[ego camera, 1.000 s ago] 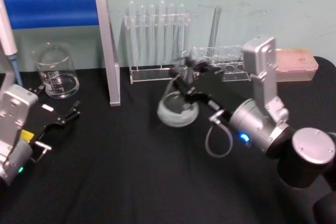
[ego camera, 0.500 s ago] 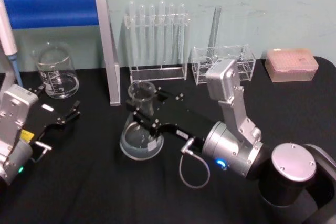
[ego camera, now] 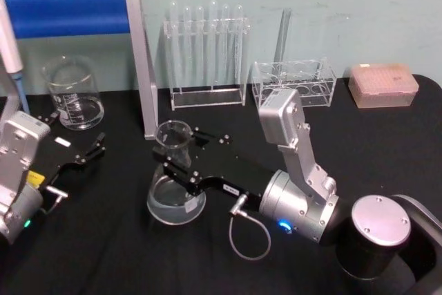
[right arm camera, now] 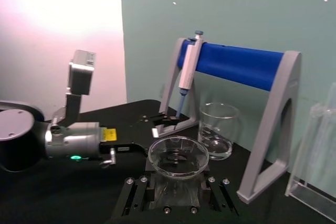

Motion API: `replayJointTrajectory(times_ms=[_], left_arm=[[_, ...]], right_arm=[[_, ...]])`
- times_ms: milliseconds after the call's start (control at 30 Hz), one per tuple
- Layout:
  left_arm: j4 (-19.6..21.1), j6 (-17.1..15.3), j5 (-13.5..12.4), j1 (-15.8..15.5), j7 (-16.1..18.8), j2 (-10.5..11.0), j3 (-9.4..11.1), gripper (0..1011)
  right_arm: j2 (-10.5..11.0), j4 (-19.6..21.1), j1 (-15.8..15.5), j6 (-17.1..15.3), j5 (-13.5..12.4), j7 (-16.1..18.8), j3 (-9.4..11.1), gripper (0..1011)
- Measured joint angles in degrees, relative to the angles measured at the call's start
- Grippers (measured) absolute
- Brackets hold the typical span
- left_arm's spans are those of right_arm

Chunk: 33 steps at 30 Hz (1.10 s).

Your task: Grasp the erlenmeyer flask with one hand, shake it three times, then place it back.

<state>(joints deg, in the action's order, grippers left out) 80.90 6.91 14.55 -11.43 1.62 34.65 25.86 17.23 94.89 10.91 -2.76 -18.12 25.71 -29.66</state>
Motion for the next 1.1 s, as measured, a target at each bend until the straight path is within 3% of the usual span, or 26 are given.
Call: replayJointTrajectory(times_ms=[267,767,967,1100], left_arm=[[0.0,0.0,0.0,0.0,0.0,0.0,0.0,1001],[0.0,0.0,0.0,0.0,0.0,0.0,0.0,1001],[0.0,0.0,0.0,0.0,0.0,0.0,0.0,1001],[0.0,0.0,0.0,0.0,0.0,0.0,0.0,1001]], right_arm=[[-0.2,-2.0,1.1,0.7,0.3,-2.8,1.6,457],[-1.1,-6.7,3.3,1.8,1.9,-9.4,9.3,457],[-1.4,-8.8,4.1,2.1,3.0,-12.0,13.4,457],[-1.5,-9.4,4.2,2.1,3.5,-12.7,14.6,457]])
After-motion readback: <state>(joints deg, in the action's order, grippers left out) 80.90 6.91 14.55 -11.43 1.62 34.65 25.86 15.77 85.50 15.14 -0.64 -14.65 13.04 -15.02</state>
